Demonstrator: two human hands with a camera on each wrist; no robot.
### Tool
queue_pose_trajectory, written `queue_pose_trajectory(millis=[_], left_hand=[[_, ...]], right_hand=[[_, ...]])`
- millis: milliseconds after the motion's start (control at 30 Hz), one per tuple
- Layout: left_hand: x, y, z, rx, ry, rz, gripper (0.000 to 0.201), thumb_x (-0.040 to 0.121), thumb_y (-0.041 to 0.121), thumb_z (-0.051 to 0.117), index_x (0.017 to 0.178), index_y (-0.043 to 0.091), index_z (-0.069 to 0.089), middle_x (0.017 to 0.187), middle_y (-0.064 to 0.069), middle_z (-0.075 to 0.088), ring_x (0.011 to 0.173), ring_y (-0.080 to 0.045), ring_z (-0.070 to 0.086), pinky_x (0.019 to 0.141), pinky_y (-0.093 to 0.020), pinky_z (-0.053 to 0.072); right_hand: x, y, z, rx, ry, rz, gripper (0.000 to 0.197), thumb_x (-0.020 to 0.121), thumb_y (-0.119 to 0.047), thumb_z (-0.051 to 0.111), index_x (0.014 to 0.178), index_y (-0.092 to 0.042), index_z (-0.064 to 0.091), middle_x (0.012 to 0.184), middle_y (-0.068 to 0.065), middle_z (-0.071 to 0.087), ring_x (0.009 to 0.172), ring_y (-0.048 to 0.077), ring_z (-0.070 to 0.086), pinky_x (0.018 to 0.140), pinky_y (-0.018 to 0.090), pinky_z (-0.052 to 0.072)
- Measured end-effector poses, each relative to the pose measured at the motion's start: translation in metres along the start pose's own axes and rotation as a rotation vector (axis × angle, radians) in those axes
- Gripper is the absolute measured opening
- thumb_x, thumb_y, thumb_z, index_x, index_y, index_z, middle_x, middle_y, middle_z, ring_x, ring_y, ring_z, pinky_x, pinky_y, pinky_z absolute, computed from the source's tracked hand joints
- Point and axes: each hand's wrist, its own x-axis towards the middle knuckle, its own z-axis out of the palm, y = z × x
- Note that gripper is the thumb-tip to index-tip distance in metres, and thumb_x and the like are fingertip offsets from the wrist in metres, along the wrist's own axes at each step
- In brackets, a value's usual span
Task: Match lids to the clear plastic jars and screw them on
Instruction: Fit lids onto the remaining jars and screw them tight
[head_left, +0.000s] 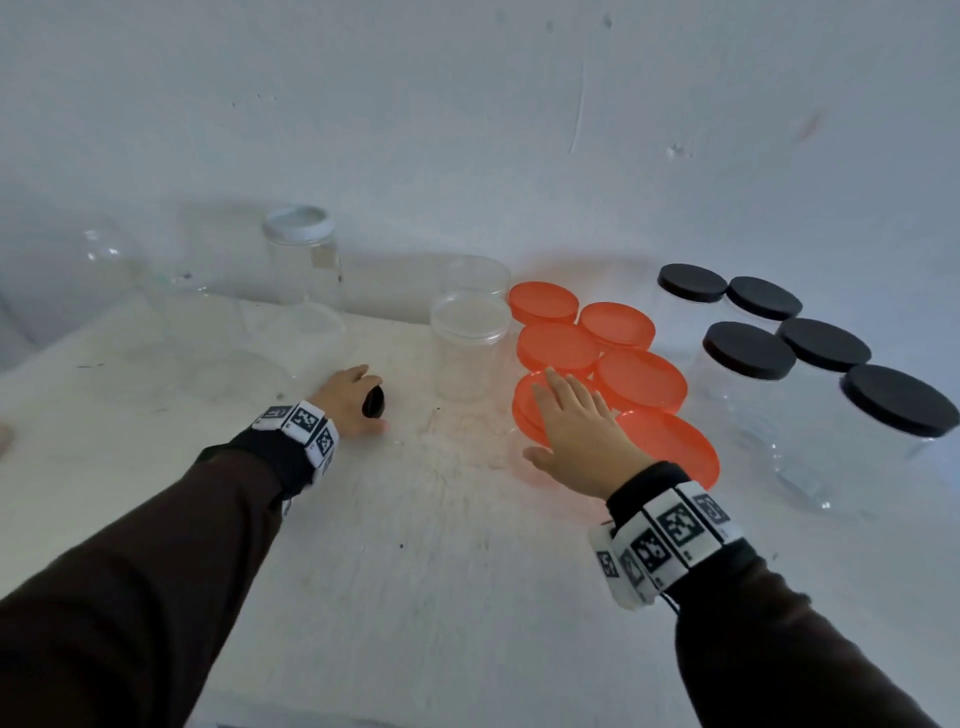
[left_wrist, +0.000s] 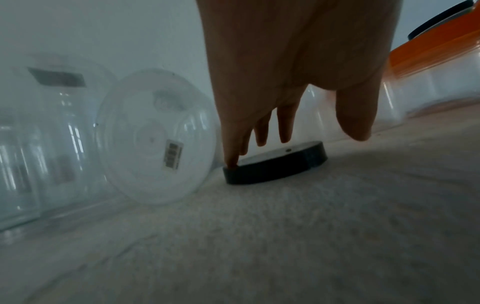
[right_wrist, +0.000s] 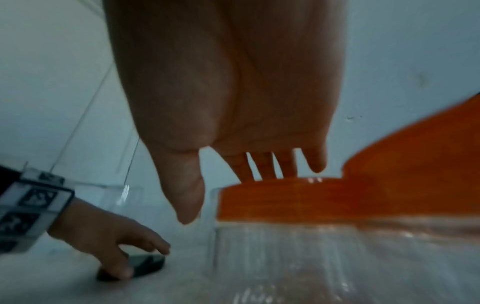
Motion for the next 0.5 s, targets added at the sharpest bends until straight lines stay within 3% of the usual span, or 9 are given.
queue_pose_trajectory(millis=[167,400,500], left_hand=[[0.002,0.002,0.002,0.134,-0.008,-0.001,0.075,0.086,0.037,0.059,0.146,0.017,0.02,0.154,-0.007,0.016,0.139,-0.031,0.016,0.113,-0.04,0.02],[-0.016,0.013,0.004,0.186,-0.016,0.042,0.068,0.082,0.037,0.064,0.141,0.026,0.032,0.145,0.002,0.032,0.129,-0.026,0.026,0.099,-0.041,0.035],[-0.03,0.021,0.009,0.125,-0.012,0.023,0.066,0.078,0.039,0.068,0.136,0.028,0.038,0.138,0.001,0.035,0.125,-0.026,0.027,0.098,-0.044,0.038]], right_hand=[[0.007,0.003,0.017,-0.104,0.002,0.027,0.079,0.094,-0.036,0.048,0.148,-0.012,-0.004,0.156,0.01,-0.009,0.144,0.03,-0.007,0.115,0.046,0.003],[0.007,0.003,0.019,-0.127,0.028,0.015,0.083,0.091,-0.038,0.051,0.148,-0.012,-0.004,0.156,0.011,-0.008,0.144,0.031,-0.006,0.115,0.047,0.005],[0.007,0.003,0.019,-0.136,0.032,0.01,0.084,0.09,-0.038,0.053,0.148,-0.012,-0.003,0.156,0.012,-0.006,0.144,0.031,-0.004,0.115,0.047,0.006]])
